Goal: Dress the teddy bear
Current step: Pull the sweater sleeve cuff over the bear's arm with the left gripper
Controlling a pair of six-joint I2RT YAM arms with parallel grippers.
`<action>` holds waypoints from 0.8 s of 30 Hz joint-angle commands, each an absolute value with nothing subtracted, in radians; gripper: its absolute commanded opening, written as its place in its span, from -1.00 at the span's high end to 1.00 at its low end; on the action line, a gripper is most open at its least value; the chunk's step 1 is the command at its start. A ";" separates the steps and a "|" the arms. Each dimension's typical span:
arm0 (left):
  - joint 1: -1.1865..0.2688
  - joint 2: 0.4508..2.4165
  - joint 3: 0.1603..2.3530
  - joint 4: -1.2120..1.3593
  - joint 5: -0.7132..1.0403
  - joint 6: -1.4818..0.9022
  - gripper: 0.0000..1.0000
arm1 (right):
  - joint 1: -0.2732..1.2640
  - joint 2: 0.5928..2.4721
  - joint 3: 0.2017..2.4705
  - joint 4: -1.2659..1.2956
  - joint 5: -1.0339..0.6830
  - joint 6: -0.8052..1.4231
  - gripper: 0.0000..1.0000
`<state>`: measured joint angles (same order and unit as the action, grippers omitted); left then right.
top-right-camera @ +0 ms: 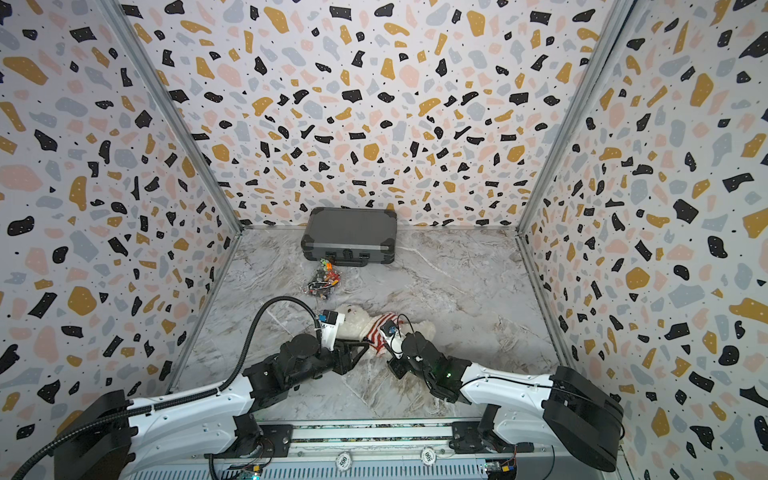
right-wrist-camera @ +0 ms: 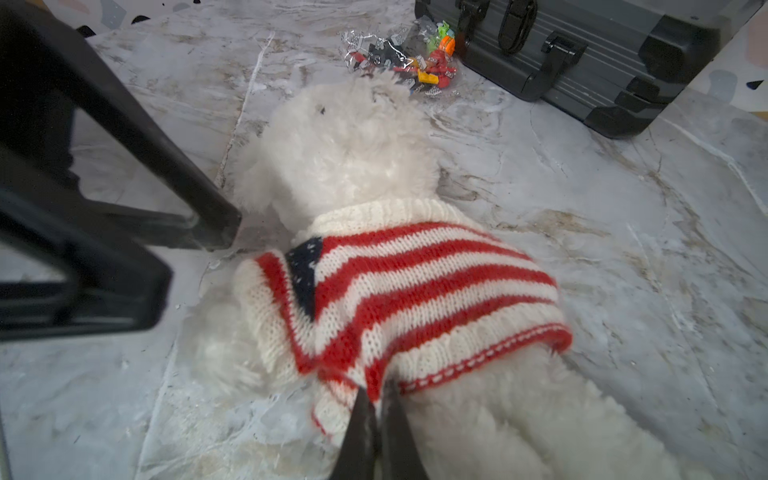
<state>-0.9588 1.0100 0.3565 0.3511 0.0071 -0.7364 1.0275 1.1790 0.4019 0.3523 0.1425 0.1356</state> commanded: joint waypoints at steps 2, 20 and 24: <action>-0.992 1.007 0.395 0.191 -0.139 -0.724 0.00 | 1.043 1.185 0.440 0.380 0.139 0.155 1.00; -1.115 1.184 0.454 0.166 -0.233 -0.804 0.05 | 1.066 1.191 0.425 0.400 0.149 0.173 1.00; -1.133 1.179 0.459 0.154 -0.248 -0.822 -0.20 | 1.068 1.197 0.422 0.405 0.149 0.176 1.00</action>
<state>-1.1179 1.1797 0.4274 0.1593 -0.2192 -0.8040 1.0611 1.1976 0.4034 0.3702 0.1467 0.1600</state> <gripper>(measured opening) 0.582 0.051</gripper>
